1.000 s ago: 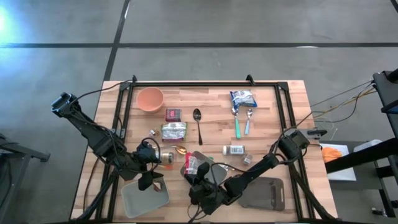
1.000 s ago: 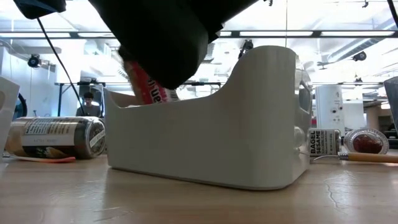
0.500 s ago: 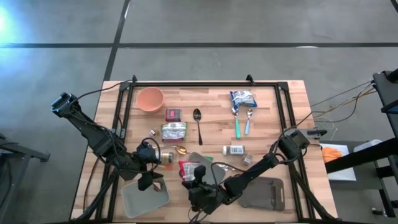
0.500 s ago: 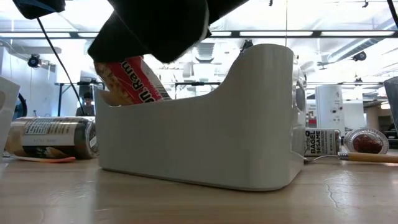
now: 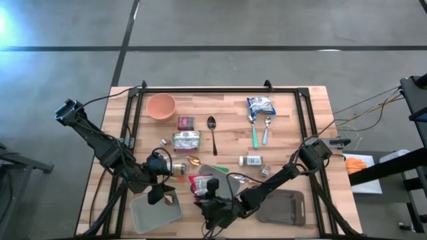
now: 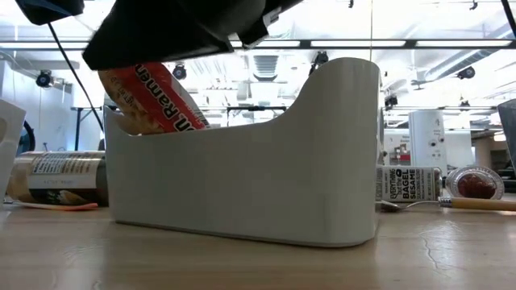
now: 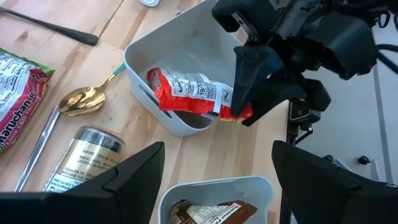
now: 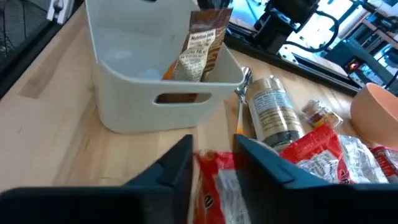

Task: Pick & Place Food Item
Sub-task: Put the orange noodle pack into the right gray bin, then put the white seasoning bottle into the left gray bin

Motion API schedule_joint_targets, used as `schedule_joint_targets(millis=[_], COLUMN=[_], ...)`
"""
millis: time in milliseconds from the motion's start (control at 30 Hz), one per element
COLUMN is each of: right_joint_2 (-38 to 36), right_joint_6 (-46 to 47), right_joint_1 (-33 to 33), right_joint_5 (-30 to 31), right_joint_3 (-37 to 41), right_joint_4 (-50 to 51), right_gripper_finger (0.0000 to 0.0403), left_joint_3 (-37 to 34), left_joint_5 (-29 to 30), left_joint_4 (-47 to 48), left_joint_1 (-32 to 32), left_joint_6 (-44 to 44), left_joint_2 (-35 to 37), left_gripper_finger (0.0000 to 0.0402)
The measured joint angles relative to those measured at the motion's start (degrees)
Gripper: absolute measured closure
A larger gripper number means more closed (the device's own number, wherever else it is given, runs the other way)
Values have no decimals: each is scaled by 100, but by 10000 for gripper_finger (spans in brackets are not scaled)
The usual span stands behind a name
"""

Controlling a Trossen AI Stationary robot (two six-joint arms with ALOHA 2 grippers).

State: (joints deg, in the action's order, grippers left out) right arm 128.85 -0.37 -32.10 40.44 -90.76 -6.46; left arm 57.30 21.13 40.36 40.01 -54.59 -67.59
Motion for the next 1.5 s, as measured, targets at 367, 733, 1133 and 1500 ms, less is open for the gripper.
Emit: schedule_joint_targets(millis=[367, 733, 1133, 1500], right_joint_2=[-282, -1416, -3119, -3724], right_joint_6=[-260, 1761, 5150, 5476], right_joint_1=[0, 93, 294, 847], right_joint_5=[188, 268, 263, -296], right_joint_3=[0, -2, -2, 2], right_joint_4=[-78, 1116, 5617, 7388], right_gripper_finger=[187, 247, 337, 223], left_joint_3=[0, 0, 0, 205], left_joint_5=[-101, -98, -56, -81], left_joint_4=[15, -32, -154, -275], left_joint_1=[-2, -2, -91, -607], left_joint_6=[13, -182, -517, -510], left_joint_2=[0, 0, 0, 64], left_gripper_finger=[99, 99, 99, 99])
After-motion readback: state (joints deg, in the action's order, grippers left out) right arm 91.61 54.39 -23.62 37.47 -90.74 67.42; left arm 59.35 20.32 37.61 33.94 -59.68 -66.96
